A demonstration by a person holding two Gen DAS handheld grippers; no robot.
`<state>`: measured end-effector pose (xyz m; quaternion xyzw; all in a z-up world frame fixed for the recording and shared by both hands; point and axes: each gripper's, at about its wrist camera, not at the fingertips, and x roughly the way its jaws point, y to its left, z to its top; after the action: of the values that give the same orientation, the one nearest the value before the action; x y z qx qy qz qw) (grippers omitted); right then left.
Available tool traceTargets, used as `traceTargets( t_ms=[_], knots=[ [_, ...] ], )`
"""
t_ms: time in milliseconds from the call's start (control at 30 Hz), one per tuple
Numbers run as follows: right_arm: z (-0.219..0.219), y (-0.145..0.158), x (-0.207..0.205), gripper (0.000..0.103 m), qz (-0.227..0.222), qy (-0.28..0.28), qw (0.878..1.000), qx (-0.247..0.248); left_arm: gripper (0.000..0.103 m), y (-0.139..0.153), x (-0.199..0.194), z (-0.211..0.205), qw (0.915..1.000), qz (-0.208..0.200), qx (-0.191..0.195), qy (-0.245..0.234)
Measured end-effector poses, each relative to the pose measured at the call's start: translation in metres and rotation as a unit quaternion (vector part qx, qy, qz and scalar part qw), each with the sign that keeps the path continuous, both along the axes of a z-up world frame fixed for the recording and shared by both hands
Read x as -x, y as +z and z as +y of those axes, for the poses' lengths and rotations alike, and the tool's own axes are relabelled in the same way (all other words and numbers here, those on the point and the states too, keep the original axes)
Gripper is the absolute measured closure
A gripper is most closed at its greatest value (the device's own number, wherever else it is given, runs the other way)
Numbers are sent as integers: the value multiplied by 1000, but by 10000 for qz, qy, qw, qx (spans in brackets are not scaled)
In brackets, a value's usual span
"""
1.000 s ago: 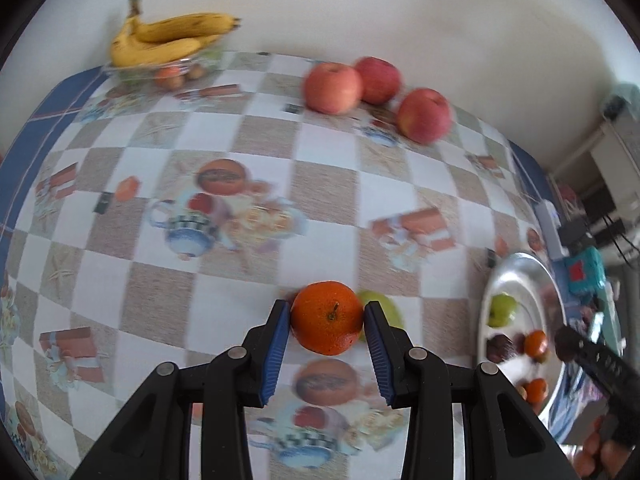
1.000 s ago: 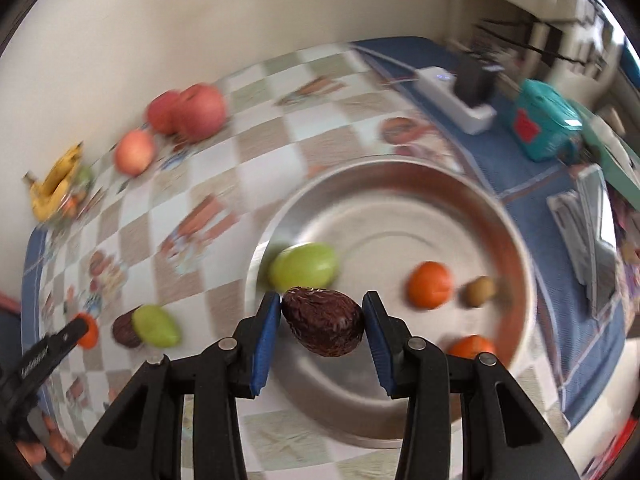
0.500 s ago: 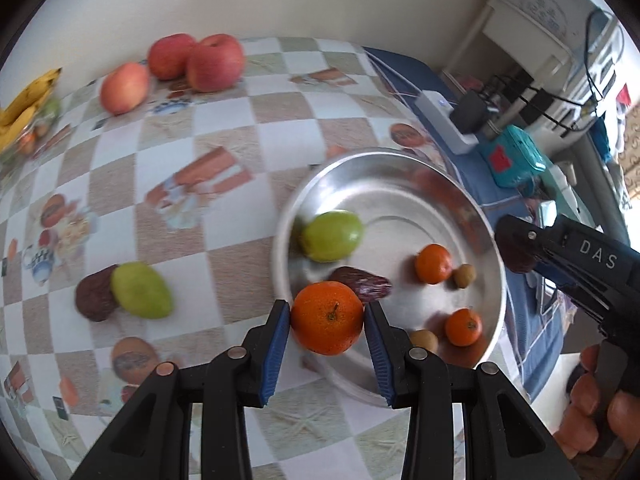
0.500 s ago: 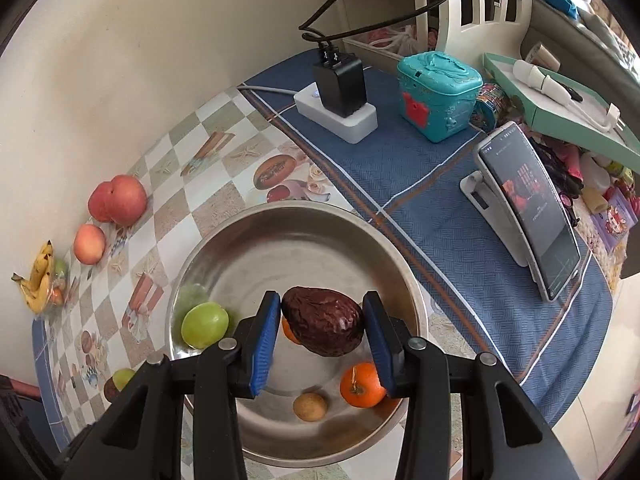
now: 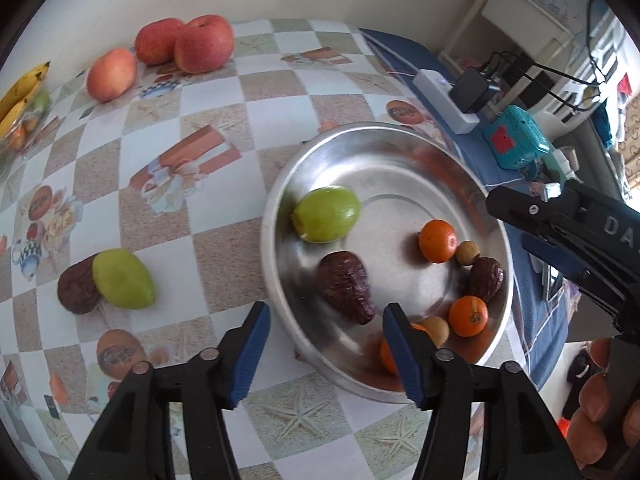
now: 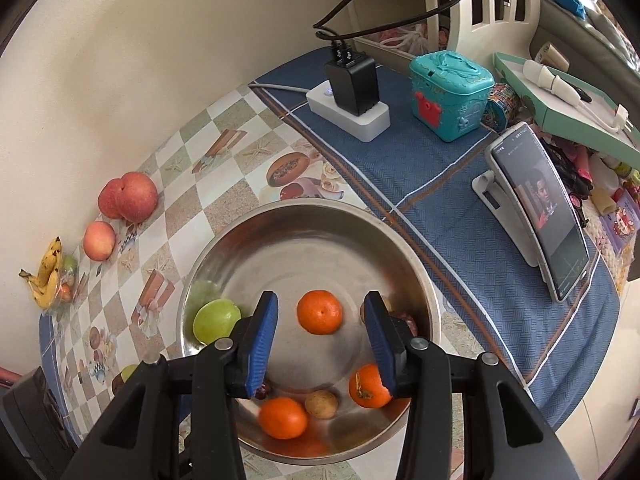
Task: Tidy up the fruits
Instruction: 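Carry the date and tangerine over the steel bowl and open both tools, then move both open tools back toward the mango and date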
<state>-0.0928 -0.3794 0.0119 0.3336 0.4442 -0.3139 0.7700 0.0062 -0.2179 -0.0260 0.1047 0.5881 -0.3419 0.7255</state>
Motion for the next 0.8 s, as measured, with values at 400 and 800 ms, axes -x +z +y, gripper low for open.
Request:
traceTargets(
  t_ms=[400, 800],
  knots=[
    [18, -4, -15, 34, 81, 371, 9993, -11, 13, 0, -52, 68, 9936, -68, -151, 1119],
    [51, -12, -42, 34, 266, 1002, 9946, 3, 0, 7, -104, 174, 9602, -506, -376, 2720]
  ],
)
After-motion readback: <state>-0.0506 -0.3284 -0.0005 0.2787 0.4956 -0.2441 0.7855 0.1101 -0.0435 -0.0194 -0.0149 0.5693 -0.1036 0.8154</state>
